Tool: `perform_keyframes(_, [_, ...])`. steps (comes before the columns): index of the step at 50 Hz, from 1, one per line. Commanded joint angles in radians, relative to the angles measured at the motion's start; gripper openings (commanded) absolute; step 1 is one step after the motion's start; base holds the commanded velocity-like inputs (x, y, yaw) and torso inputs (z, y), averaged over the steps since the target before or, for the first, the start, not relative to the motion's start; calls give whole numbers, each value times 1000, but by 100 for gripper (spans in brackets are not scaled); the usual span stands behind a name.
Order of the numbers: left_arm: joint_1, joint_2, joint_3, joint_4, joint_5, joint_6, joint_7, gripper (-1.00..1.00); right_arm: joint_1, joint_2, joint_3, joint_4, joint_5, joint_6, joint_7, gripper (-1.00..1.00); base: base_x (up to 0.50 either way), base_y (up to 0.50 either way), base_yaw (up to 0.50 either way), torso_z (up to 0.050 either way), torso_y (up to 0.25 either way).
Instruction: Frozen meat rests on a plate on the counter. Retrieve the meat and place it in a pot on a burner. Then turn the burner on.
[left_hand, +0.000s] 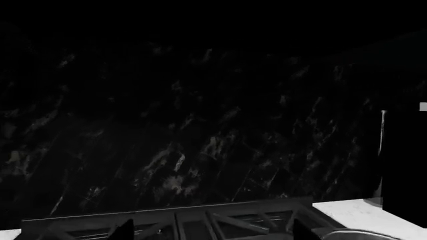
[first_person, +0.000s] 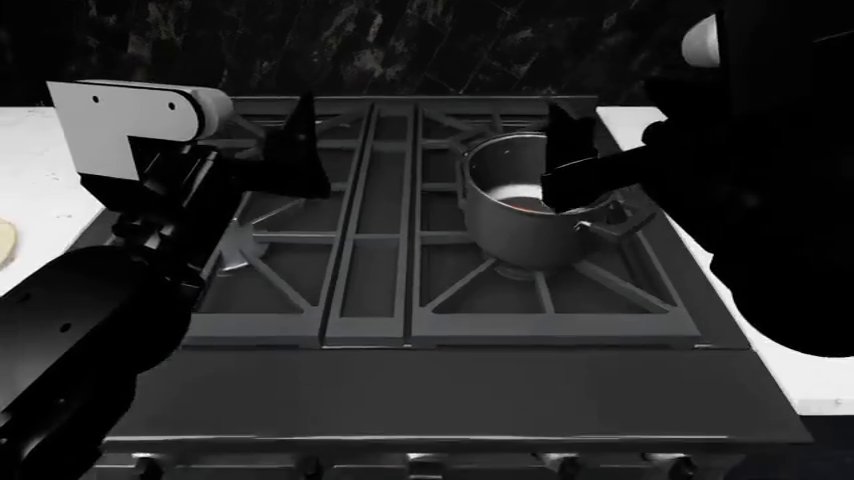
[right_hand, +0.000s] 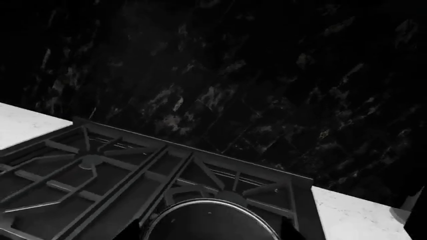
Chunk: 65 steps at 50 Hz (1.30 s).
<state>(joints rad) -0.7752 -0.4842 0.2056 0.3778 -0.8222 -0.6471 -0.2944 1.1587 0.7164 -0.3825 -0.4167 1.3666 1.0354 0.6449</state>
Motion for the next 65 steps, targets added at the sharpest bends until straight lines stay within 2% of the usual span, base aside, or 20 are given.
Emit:
perform_keyframes(1, [3,1,0,-6,-3,6,2,100,-20,1,14,-9,7,-21,14,100,-500,0,0,0,0])
perform_keyframes(31, [10,19,-18,-43,-49,-4,-12,100,-47,12,20,-9,14,-39,22,100,-500,0,0,0,0])
perform_keyframes(34, [19,18,-13,-33,-29,9,-18,100,-50,14,12,-5,7,-35,22,100,-81,0,0,0,0])
perform_keyframes(37, [28,29,-42,-30,-90,-1,-22,100,-59,20,10,-13,2,-36,21,100,0,0,0,0,0])
perform_keyframes(43, [81,43,-64,3,-75,72,-5,100,-86,38,36,-69,-10,-76,7,100,0,0,0,0,0])
perform_keyframes(49, [152,62,-49,52,-6,160,13,100,-157,62,73,-125,-10,-127,9,100,0,0,0,0,0])
perform_keyframes(54, [205,64,-3,86,212,334,40,100,-224,88,110,-189,-14,-176,-7,100,0,0,0,-16,0])
perform_keyframes(60, [285,31,50,131,364,466,89,100,-310,128,143,-266,-53,-215,28,100,0,0,0,-50,0])
perform_keyframes(65, [319,29,44,122,420,544,92,100,-379,162,128,-350,-226,-253,31,100,0,0,0,-50,0])
